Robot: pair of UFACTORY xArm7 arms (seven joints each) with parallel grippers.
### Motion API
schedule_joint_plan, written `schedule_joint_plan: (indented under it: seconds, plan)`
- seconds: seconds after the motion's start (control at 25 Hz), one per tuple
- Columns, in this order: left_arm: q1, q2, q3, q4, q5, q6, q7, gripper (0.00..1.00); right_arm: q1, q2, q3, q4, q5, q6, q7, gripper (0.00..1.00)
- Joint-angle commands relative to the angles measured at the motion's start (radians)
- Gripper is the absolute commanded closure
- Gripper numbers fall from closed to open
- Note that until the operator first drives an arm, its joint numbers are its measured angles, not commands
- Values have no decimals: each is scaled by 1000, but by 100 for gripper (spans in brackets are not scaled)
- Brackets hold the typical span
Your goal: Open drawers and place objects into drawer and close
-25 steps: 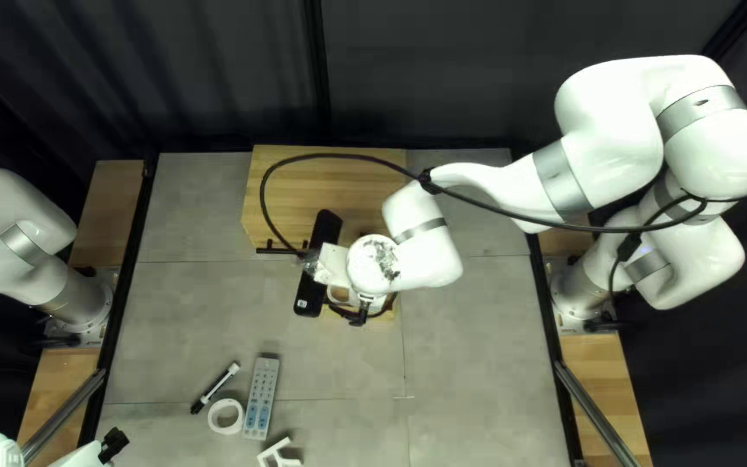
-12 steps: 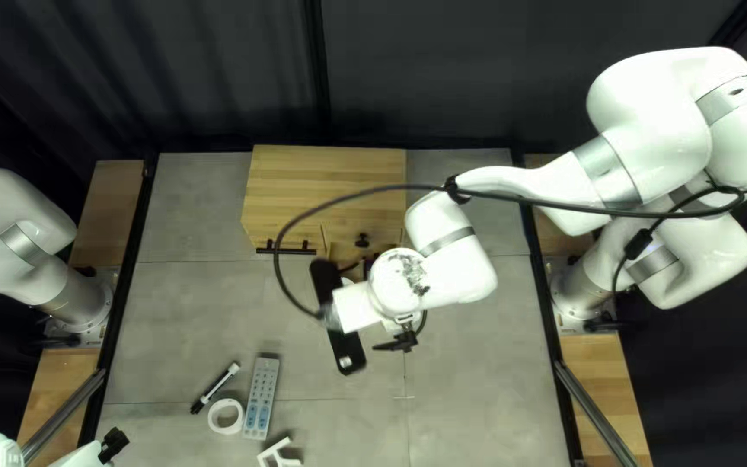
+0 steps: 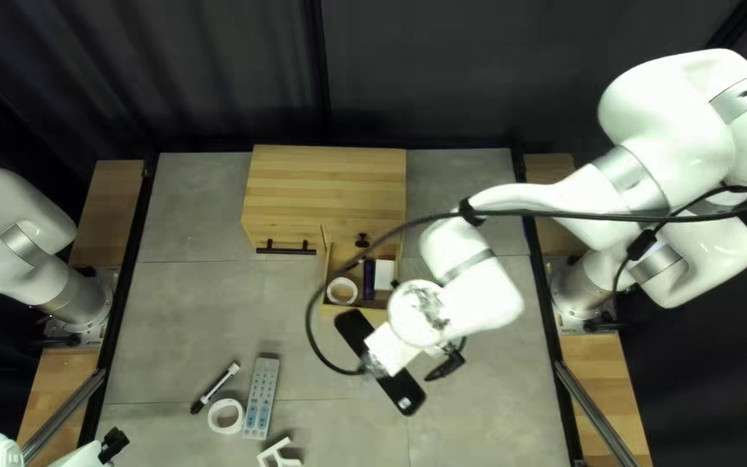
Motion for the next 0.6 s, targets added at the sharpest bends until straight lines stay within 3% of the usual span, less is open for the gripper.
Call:
schedule_joint_plan:
  seconds: [0.04, 0.6]
  plan:
    - [0, 0, 0, 0, 0, 0, 0, 0, 20, 23, 23, 5, -9, -1, 71, 0]
    - [0, 0, 0, 0, 0, 0, 0, 0, 33, -33, 45, -106, -37, -12, 199, 0]
